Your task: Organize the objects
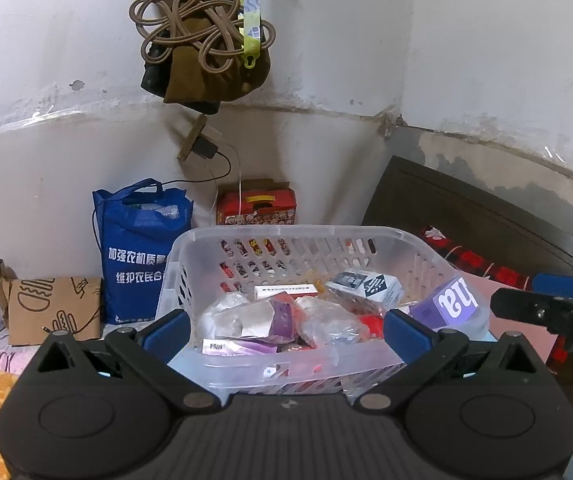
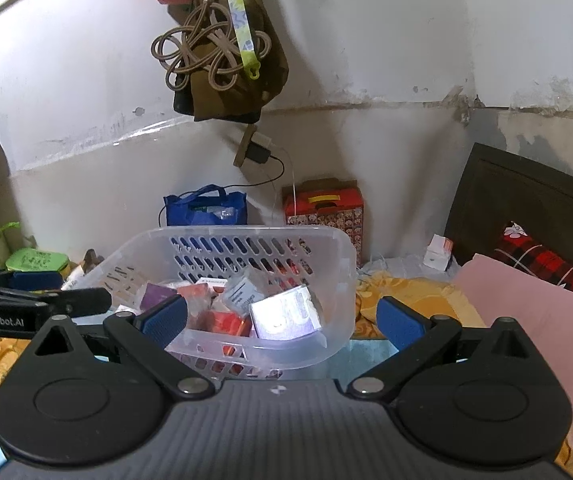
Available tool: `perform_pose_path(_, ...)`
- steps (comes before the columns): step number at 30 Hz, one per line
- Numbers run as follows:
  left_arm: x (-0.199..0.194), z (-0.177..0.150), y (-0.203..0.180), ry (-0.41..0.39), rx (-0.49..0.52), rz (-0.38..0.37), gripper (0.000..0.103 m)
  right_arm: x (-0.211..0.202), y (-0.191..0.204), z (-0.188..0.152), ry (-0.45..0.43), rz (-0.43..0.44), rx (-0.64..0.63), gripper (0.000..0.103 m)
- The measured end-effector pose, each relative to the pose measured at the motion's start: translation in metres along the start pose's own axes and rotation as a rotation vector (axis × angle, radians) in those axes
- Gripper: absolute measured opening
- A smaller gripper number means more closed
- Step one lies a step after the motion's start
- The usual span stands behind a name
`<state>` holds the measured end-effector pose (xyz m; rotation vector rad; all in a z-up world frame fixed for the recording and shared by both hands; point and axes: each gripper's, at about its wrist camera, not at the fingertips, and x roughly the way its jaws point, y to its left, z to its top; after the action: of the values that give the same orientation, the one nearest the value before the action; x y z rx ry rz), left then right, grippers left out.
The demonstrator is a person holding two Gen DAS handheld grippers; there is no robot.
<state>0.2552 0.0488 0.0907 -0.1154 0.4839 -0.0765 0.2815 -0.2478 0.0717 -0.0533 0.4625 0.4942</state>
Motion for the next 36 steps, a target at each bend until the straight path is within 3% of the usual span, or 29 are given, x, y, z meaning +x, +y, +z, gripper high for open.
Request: perform_pose_path(36,0.0022,-0.0006,-0.0021,0.007,0.004,0.013,0.103,-0.0014,-0.0007,-0.0048,0.018,-0.009,0.004,0.103)
